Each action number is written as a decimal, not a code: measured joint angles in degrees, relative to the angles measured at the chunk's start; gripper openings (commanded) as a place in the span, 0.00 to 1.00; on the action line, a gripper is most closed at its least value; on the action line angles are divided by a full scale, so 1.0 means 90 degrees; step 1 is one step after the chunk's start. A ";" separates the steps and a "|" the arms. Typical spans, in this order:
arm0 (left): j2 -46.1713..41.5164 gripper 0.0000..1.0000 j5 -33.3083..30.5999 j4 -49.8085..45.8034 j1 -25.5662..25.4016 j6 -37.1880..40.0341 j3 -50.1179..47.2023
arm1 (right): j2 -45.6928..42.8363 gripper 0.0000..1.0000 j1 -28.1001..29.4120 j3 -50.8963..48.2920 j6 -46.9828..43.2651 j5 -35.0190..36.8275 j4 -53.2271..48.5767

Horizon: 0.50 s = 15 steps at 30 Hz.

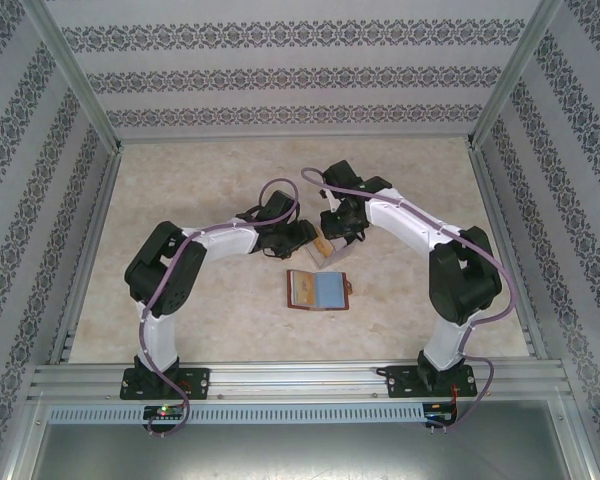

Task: Put the credit cards into the card holder
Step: Pick up the credit card from the storage box.

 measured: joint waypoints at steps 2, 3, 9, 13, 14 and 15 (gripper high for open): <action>0.0126 0.57 0.0083 0.0051 0.0000 -0.0056 0.0044 | 0.0039 0.34 0.0000 0.0000 -0.0051 0.0044 0.0000; 0.0170 0.55 0.0107 0.0100 0.0000 -0.0085 0.0049 | 0.0066 0.35 0.0002 0.0007 -0.0087 0.0070 -0.0002; 0.0209 0.49 0.0148 0.0253 0.0000 -0.0182 0.0046 | 0.0277 0.36 0.0104 0.0046 -0.0253 0.0294 -0.0044; 0.0209 0.45 0.0153 0.0294 0.0000 -0.0187 0.0046 | 0.0478 0.37 0.0221 0.0143 -0.0367 0.0600 -0.0066; 0.0209 0.45 0.0158 0.0304 0.0000 -0.0189 0.0046 | 0.0515 0.37 0.0253 0.0158 -0.0410 0.0670 -0.0066; 0.0209 0.45 0.0165 0.0308 0.0000 -0.0189 0.0044 | 0.0554 0.37 0.0294 0.0185 -0.0452 0.0775 -0.0087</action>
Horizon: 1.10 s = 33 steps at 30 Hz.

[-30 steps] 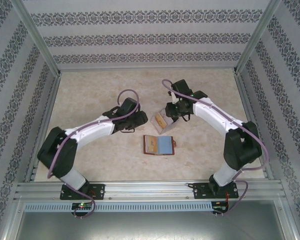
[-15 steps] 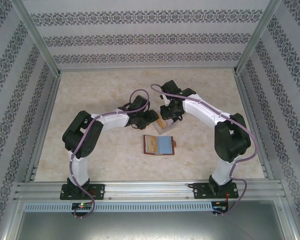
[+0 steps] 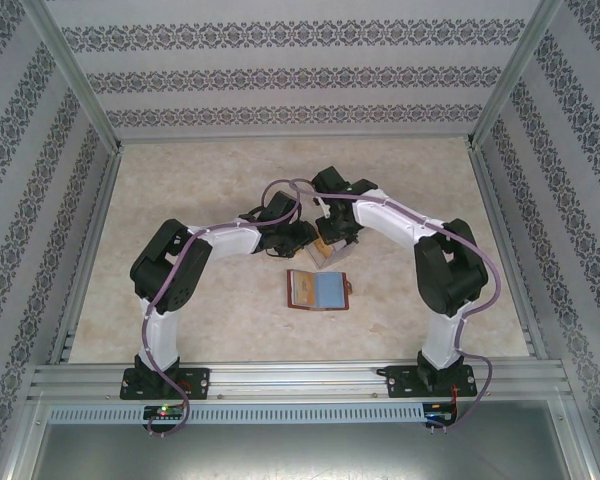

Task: Put the credit cards into the card holder
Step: Pick up the credit card from the storage box.

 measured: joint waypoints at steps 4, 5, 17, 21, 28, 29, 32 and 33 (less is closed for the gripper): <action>0.0000 0.43 0.0005 0.0044 0.0000 0.0000 -0.0015 | 0.0114 0.38 0.0155 0.0087 -0.0100 0.0437 -0.0024; 0.0000 0.43 0.0007 0.0051 0.0000 -0.0002 -0.0019 | 0.0146 0.38 0.0189 0.0095 -0.0126 0.0542 -0.0022; 0.0000 0.42 0.0029 0.0199 0.0000 -0.0095 -0.0075 | 0.0243 0.35 0.0330 0.0121 -0.0163 0.1328 0.0049; 0.0000 0.42 0.0029 0.0228 0.0000 -0.0095 -0.0087 | 0.0238 0.33 0.0330 0.0121 -0.0170 0.1336 0.0053; 0.0000 0.42 0.0029 0.0257 0.0000 -0.0095 -0.0100 | 0.0233 0.32 0.0330 0.0121 -0.0172 0.1336 0.0053; 0.0000 0.42 0.0027 0.0257 0.0000 -0.0095 -0.0100 | 0.0231 0.32 0.0330 0.0121 -0.0172 0.1336 0.0053; 0.0000 0.42 0.0027 0.0257 0.0000 -0.0095 -0.0100 | 0.0219 0.32 0.0330 0.0121 -0.0177 0.1353 0.0053; 0.0000 0.42 0.0027 0.0257 0.0000 -0.0095 -0.0100 | 0.0214 0.32 0.0330 0.0121 -0.0187 0.1360 0.0053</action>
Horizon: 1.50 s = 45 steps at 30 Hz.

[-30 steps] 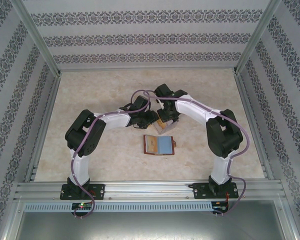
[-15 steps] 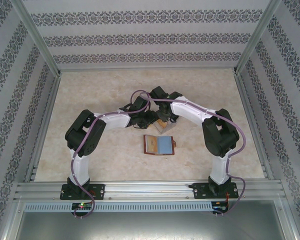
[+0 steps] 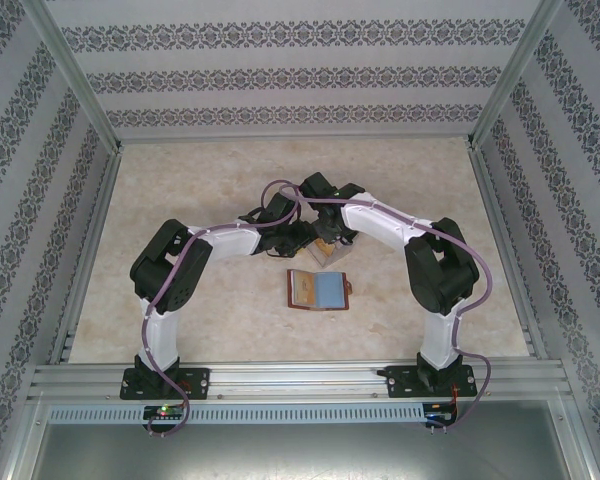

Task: Put the credit cards into the card holder
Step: Pick up the credit card from the storage box.

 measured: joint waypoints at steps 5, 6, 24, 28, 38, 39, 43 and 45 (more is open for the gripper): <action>0.0000 0.42 0.0000 0.0000 0.0000 0.0000 0.0000 | -0.0034 0.30 0.0000 0.0000 -0.0005 0.0022 -0.0002; 0.0000 0.41 0.0000 0.0002 0.0000 0.0000 0.0000 | -0.0041 0.30 0.0000 0.0000 -0.0005 0.0022 0.0000; 0.0000 0.41 -0.0005 0.0005 0.0000 0.0000 0.0000 | -0.0250 0.10 0.0000 0.0000 -0.0002 -0.0078 0.0022; 0.0000 0.41 -0.0005 0.0005 0.0000 0.0000 0.0000 | -0.0413 0.06 -0.0002 -0.0002 0.0002 -0.0189 0.0019; -0.0012 0.44 -0.0029 -0.0010 0.0000 0.0102 0.0000 | -0.1379 0.01 -0.0381 -0.0398 0.0709 -0.1336 0.0121; -0.0024 0.46 -0.0041 -0.0019 0.0000 0.0129 0.0000 | -0.1545 0.00 -0.0461 -0.0512 0.0865 -0.1474 0.0187; -0.0211 0.52 -0.0070 -0.0068 0.0000 0.0228 0.0000 | -0.2412 0.00 -0.0901 -0.1166 0.1644 -0.2229 0.0651; -0.0398 0.54 -0.0075 -0.0073 0.0000 0.0299 0.0000 | -0.2788 0.00 -0.1122 -0.1501 0.2067 -0.2574 0.0935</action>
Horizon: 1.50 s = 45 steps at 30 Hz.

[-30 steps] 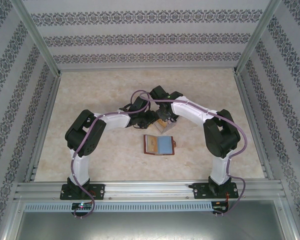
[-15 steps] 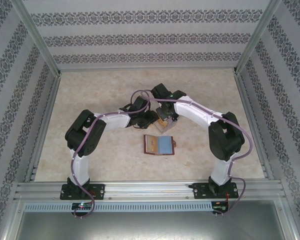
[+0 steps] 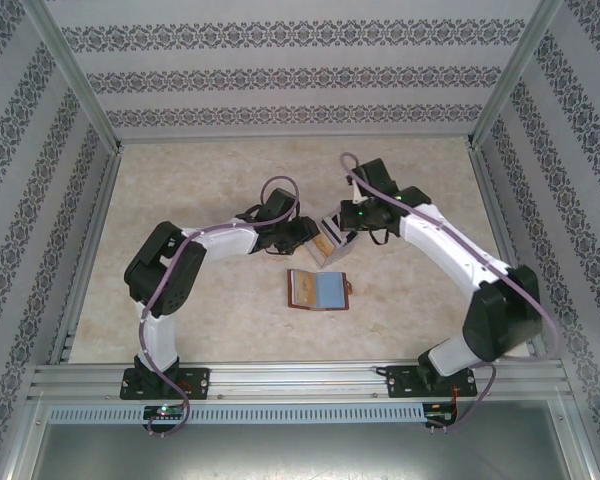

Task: Put the credit cards into the card holder
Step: Pick up the credit card from the storage box, then insert the credit card into the card slot.

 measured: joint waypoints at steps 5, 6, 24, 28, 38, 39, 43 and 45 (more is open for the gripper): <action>-0.0714 0.61 0.0022 0.0165 0.0000 0.0095 -0.0211 | -0.0763 0.00 -0.0449 -0.1008 0.1236 -0.0799 0.0872; -0.0857 0.62 0.0041 0.0231 0.0000 0.0092 -0.0306 | -0.0872 0.00 -0.0498 -0.1197 0.1479 -0.0913 0.1022; -0.1039 0.55 0.1923 0.4036 0.0250 -0.1642 -0.1972 | -0.1258 0.00 -0.0872 -0.2215 0.3660 -0.2977 0.2895; -0.1039 0.52 0.2086 0.4430 0.0250 -0.1821 -0.1970 | -0.1258 0.00 -0.0899 -0.2334 0.3752 -0.3147 0.3036; -0.1010 0.33 0.2390 0.4646 0.0250 -0.1916 -0.1948 | -0.1219 0.00 -0.0899 -0.2402 0.3988 -0.3449 0.3361; -0.0993 0.30 0.2433 0.4670 0.0250 -0.1933 -0.1945 | -0.1205 0.00 -0.0899 -0.2399 0.3990 -0.3478 0.3393; -0.0981 0.05 0.2499 0.4748 0.0250 -0.2006 -0.1945 | -0.1132 0.03 -0.0899 -0.2409 0.3988 -0.3487 0.3398; -0.0981 0.01 0.2514 0.4818 0.0279 -0.1999 -0.1938 | -0.1100 0.06 -0.0937 -0.2419 0.3976 -0.3449 0.3298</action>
